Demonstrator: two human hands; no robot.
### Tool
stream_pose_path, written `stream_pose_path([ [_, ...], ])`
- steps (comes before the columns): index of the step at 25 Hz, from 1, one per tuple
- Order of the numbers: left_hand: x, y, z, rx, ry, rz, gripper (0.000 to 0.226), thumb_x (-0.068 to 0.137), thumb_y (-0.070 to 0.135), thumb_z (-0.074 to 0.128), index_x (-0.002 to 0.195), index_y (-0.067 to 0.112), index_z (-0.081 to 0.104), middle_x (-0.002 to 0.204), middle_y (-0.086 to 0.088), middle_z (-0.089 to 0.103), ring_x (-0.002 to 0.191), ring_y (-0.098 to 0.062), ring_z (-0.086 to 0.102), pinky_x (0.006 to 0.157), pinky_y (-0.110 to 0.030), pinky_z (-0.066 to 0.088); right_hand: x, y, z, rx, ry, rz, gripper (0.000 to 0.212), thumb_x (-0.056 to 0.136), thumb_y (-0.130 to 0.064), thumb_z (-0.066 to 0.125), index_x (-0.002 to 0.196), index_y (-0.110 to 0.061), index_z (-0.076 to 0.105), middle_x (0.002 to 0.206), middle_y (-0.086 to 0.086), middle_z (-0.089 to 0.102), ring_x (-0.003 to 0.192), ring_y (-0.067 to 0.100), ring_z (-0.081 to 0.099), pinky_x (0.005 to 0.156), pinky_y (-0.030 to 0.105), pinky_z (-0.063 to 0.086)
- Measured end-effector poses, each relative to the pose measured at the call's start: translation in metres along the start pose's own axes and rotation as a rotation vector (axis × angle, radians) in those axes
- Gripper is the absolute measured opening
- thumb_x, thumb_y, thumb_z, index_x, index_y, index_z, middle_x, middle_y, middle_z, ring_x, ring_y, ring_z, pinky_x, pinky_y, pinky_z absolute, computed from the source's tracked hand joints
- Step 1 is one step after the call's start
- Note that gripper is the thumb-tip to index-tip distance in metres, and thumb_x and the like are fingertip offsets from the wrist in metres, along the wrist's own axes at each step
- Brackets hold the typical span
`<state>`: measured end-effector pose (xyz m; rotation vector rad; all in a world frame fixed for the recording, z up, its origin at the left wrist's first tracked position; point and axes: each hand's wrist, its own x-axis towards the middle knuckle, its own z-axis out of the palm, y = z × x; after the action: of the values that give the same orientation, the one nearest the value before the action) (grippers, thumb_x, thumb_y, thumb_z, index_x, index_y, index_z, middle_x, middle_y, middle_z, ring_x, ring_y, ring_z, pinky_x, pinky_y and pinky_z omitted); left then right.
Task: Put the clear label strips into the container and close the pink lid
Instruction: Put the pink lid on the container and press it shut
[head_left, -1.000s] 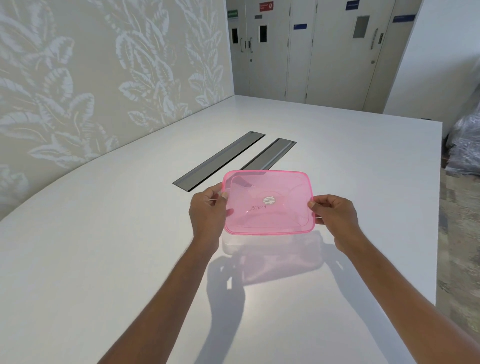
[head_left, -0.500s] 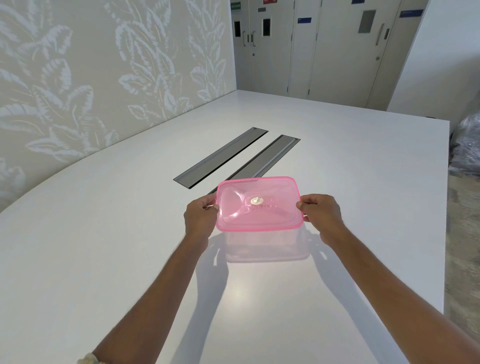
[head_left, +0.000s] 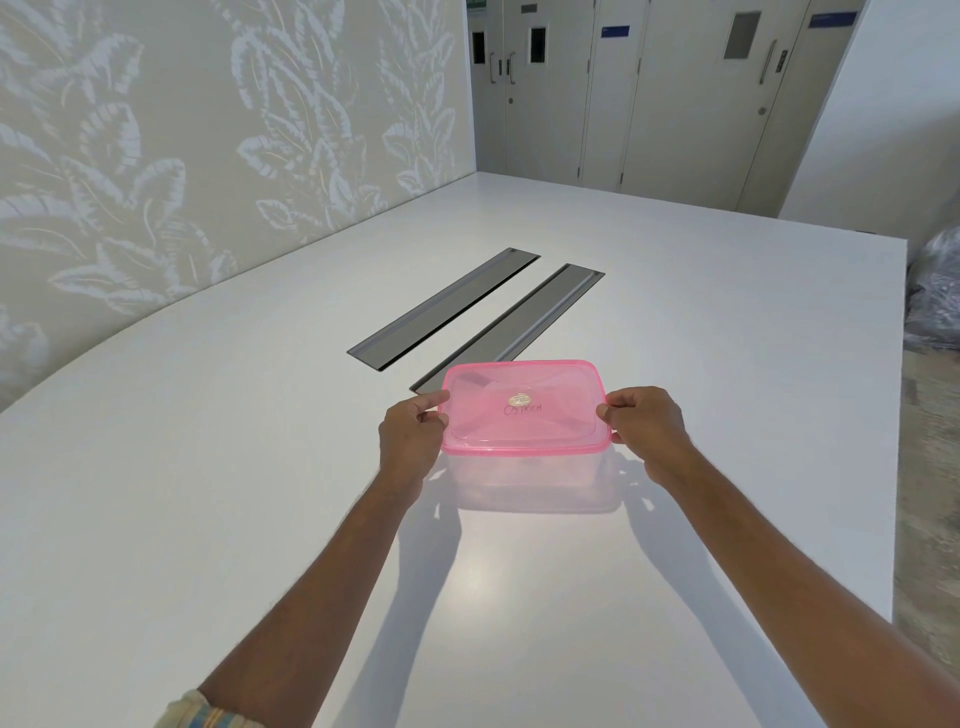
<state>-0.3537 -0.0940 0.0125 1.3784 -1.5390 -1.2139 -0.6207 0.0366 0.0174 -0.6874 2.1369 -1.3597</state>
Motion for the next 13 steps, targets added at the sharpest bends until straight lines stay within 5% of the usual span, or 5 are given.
stream_pose_path([
  [4, -0.002, -0.001, 0.003, 0.002, -0.004, 0.03, 0.039, 0.098, 0.003, 0.06, 0.121, 0.029, 0.079, 0.084, 0.001, 0.069, 0.072, -0.01, 0.058, 0.072, -0.02, 0.049, 0.002, 0.002, -0.003, 0.001, -0.023, 0.019, 0.005, 0.092, -0.008, 0.076, 0.094, -0.013, 0.074, 0.104, 0.011, 0.076, 0.095, 0.034, 0.077, 0.09, 0.047, 0.064],
  [6, -0.005, 0.001, 0.004, 0.047, -0.007, 0.056, 0.04, 0.099, 0.003, 0.058, 0.125, 0.027, 0.078, 0.098, -0.002, 0.073, 0.078, -0.008, 0.061, 0.073, -0.02, 0.049, 0.002, 0.004, -0.003, 0.001, -0.024, 0.042, 0.022, 0.092, -0.011, 0.076, 0.114, -0.008, 0.075, 0.106, 0.01, 0.075, 0.092, 0.031, 0.076, 0.089, 0.047, 0.064],
  [9, -0.006, 0.001, 0.01, 0.251, -0.013, 0.216, 0.043, 0.1, -0.003, 0.052, 0.133, 0.016, 0.073, 0.139, -0.006, 0.066, 0.119, -0.021, 0.064, 0.102, -0.029, 0.05, 0.0, 0.003, 0.0, -0.097, -0.022, 0.005, 0.046, 0.093, -0.02, 0.073, 0.138, -0.013, 0.065, 0.103, 0.001, 0.074, 0.097, 0.031, 0.074, 0.09, 0.046, 0.062],
  [13, -0.002, 0.002, 0.023, 0.556, -0.04, 0.49, 0.042, 0.106, 0.021, 0.057, 0.146, 0.012, 0.061, 0.164, -0.007, 0.045, 0.15, -0.028, 0.04, 0.112, -0.047, 0.044, -0.001, 0.003, 0.009, -0.362, 0.017, -0.269, 0.055, 0.097, -0.038, 0.067, 0.148, -0.021, 0.055, 0.14, 0.005, 0.061, 0.127, 0.026, 0.059, 0.104, 0.043, 0.05],
])
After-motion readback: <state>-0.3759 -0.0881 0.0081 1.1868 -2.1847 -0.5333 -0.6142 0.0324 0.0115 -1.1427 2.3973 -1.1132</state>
